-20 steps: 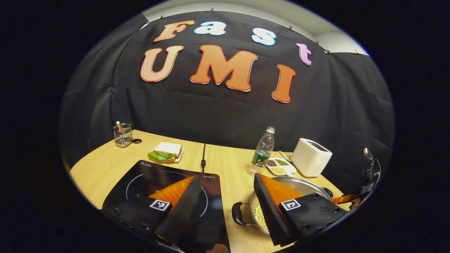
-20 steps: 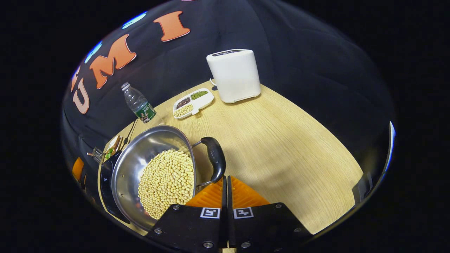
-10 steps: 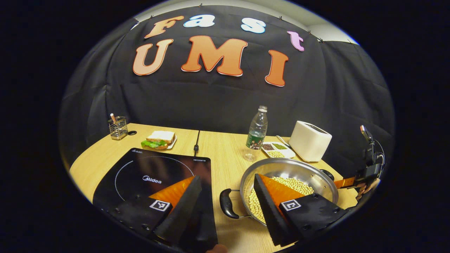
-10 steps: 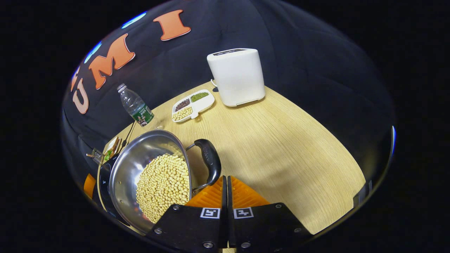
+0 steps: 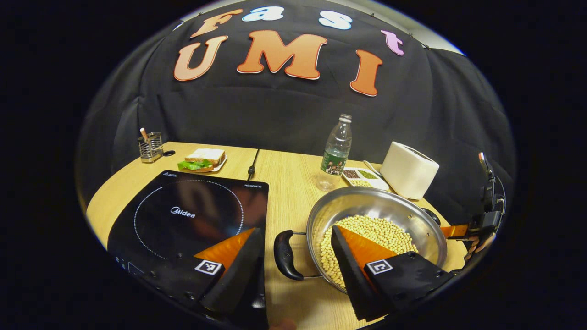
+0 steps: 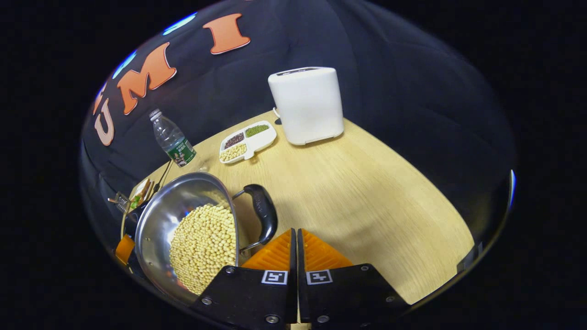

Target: First push the handle of the pot to place it horizontally, then grasp the pot with both hands and set it on the induction cooktop.

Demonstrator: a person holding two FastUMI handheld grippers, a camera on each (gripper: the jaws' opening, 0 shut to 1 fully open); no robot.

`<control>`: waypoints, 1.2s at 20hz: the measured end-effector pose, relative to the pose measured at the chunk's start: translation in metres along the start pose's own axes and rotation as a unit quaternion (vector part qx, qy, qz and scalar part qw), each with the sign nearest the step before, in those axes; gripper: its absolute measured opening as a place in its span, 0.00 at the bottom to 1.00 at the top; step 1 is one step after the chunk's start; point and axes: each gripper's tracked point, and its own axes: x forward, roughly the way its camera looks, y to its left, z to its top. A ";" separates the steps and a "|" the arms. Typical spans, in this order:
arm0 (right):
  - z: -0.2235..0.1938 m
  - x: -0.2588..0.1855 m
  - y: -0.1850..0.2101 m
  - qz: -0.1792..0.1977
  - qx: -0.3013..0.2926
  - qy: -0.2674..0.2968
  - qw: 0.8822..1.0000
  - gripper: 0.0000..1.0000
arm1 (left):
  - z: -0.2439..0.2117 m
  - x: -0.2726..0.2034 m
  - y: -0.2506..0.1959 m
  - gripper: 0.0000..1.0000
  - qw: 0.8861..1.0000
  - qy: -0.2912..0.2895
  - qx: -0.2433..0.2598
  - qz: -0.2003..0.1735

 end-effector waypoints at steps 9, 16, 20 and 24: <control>0.043 -0.019 -0.003 -0.004 -0.021 -0.113 0.993 0.45 | -0.015 0.011 0.001 0.99 1.000 0.025 0.003 0.007; 0.046 -0.021 0.047 0.083 -0.022 -0.118 0.989 0.76 | -0.019 0.016 -0.008 0.99 0.999 0.036 0.004 0.000; 0.030 -0.001 0.058 0.083 -0.059 -0.084 0.991 0.89 | -0.023 0.020 -0.010 0.99 0.999 0.043 0.010 0.003; 0.015 0.016 0.049 0.069 -0.075 -0.051 0.993 0.85 | -0.024 0.020 -0.010 0.99 0.999 0.048 0.014 0.009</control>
